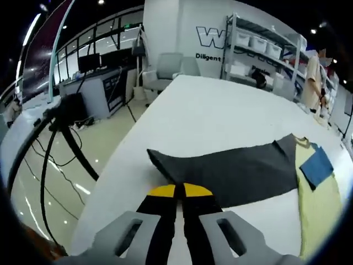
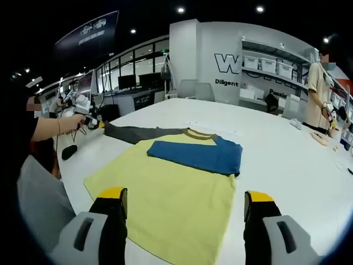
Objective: Fold the garment on the visible template until the final outline fits inside the template.
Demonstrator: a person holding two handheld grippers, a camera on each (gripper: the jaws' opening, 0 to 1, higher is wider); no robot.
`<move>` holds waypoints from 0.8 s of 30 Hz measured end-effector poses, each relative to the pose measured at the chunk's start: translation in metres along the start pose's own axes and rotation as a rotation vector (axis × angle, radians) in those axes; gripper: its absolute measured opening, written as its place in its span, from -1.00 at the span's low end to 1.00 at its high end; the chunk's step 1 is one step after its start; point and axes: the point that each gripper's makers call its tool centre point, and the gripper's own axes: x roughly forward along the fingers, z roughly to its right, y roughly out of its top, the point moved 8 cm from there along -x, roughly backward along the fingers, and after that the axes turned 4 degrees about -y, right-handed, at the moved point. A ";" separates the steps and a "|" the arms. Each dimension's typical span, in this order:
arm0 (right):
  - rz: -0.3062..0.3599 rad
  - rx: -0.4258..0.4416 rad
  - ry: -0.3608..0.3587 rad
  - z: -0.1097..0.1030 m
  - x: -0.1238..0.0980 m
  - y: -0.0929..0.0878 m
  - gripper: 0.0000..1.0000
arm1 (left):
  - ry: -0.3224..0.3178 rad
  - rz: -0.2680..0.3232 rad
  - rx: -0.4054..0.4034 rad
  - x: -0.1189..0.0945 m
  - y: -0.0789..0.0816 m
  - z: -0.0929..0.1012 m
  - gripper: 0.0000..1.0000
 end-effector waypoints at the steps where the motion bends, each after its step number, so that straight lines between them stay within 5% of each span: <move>1: -0.001 0.001 0.003 0.000 0.000 0.000 0.72 | -0.030 0.018 0.010 -0.001 0.007 0.008 -0.99; 4: 0.002 0.000 0.013 -0.001 0.002 0.001 0.73 | -0.116 0.061 -0.041 -0.001 0.024 0.028 -0.99; 17: -0.003 0.006 0.021 -0.001 0.002 0.001 0.78 | -0.355 0.181 0.107 -0.003 0.081 0.114 -0.99; 24: -0.005 0.008 0.028 -0.002 0.002 0.002 0.80 | -0.542 0.250 0.233 -0.005 0.106 0.183 -0.99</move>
